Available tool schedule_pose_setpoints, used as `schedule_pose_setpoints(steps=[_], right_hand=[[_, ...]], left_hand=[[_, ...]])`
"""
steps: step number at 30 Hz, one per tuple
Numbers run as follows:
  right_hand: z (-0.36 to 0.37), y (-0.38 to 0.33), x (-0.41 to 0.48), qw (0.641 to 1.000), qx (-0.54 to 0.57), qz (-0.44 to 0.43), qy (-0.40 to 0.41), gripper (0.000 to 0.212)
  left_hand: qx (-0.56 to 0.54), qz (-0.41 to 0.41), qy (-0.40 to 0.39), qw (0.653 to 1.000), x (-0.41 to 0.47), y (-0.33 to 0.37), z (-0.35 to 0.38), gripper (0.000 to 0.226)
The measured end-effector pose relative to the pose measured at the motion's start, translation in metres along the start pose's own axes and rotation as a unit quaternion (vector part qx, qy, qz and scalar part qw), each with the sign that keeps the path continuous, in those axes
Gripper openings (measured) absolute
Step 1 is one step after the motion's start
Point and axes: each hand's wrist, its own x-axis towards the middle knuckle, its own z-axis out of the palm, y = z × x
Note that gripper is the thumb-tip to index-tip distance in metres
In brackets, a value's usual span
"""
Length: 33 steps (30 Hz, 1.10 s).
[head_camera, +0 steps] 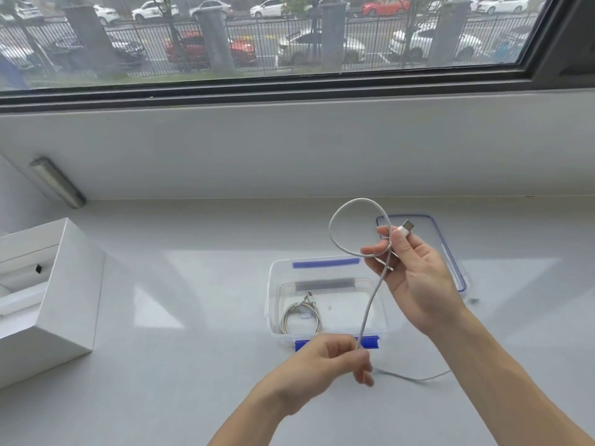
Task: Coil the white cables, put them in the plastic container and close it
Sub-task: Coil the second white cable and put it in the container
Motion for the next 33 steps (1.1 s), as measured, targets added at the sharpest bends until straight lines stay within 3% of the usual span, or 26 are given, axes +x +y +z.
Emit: schedule_pose_setpoints(steps=[9,13,18,22,24,28,33], right_hand=[[-0.018,-0.037,0.016,0.999,0.03,-0.04,0.007,0.025],[-0.021,-0.035,0.019,0.998,0.001,-0.055,-0.007,0.024],[-0.018,-0.02,0.017,0.995,-0.078,-0.066,-0.02,0.024],[-0.018,-0.005,0.016,0.984,-0.164,-0.072,-0.011,0.025],[-0.015,0.004,0.014,0.978,-0.192,-0.076,-0.005,0.019],[-0.006,0.018,0.008,0.972,-0.219,-0.084,0.026,0.018],[0.004,0.031,0.003,0.971,-0.217,-0.083,0.051,0.019]], left_hand=[[0.06,-0.006,0.04,0.997,-0.023,-0.033,-0.043,0.023],[-0.129,-0.006,0.123,0.984,-0.032,-0.03,-0.061,0.024],[-0.409,-0.03,0.187,0.893,-0.032,-0.011,-0.086,0.014],[-0.535,0.047,0.135,0.833,-0.035,0.012,-0.097,0.057],[-0.548,0.094,0.128,0.821,-0.037,0.027,-0.094,0.061],[-0.459,0.146,0.164,0.861,-0.036,0.058,-0.071,0.024],[-0.282,0.191,0.191,0.921,-0.025,0.074,-0.034,0.023]])
